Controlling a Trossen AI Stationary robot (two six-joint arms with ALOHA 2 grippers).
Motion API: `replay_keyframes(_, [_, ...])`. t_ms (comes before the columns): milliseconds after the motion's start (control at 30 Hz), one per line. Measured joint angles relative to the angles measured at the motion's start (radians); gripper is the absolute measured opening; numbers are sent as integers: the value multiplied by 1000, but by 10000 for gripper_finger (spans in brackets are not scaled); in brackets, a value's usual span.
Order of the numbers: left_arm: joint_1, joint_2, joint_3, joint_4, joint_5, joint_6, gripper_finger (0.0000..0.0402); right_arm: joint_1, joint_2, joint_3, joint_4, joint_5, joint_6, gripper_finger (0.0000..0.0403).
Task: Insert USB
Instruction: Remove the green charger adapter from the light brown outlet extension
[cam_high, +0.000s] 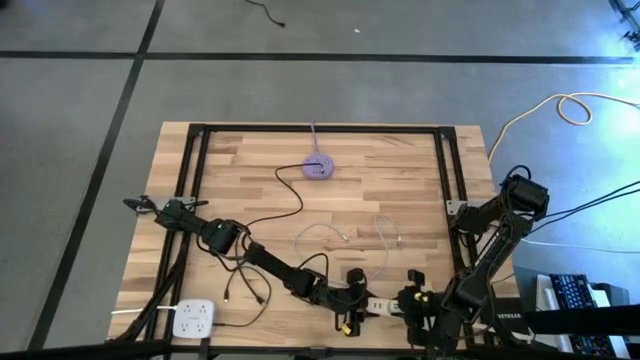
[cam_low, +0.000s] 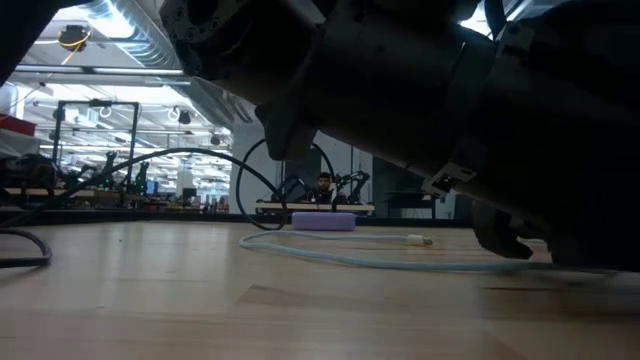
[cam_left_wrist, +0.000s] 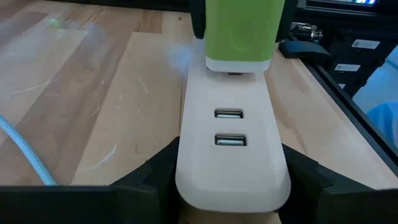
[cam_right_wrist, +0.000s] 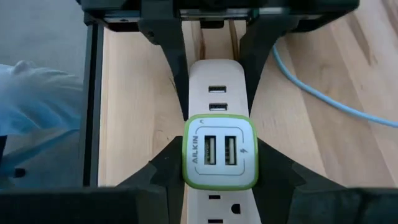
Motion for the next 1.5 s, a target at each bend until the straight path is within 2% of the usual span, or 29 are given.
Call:
replay_keyframes(167, [0, 0, -1, -3, 6, -2, 170, -20, 60, 84, -84, -28, -81, 118])
replay_keyframes(367, [1, 0, -1, -4, -1, -1, 170, -64, 139, 246, -318, -97, -139, 118])
replay_keyframes(533, [-1, 0, -1, -4, 7, -4, 170, -111, 141, 273, -319, -215, -139, 118])
replay_keyframes(667, [0, 0, -1, -4, 10, -10, 170, -128, 133, 273, -323, -254, -77, 118])
replay_keyframes(1033, [1, 0, 0, -1, 0, -11, 170, -77, 118, 252, -370, -155, 86, 118])
replay_keyframes(1200, [-3, 0, -1, -8, 10, -11, 170, -42, 119, 212, -269, -102, -39, 118])
replay_keyframes(1300, [-4, 0, 0, -9, 9, -10, 170, -37, 120, 212, -272, -98, -77, 118])
replay_keyframes(1500, [-1, 0, -1, -17, 3, -13, 170, -54, 101, 212, -308, -113, -44, 118])
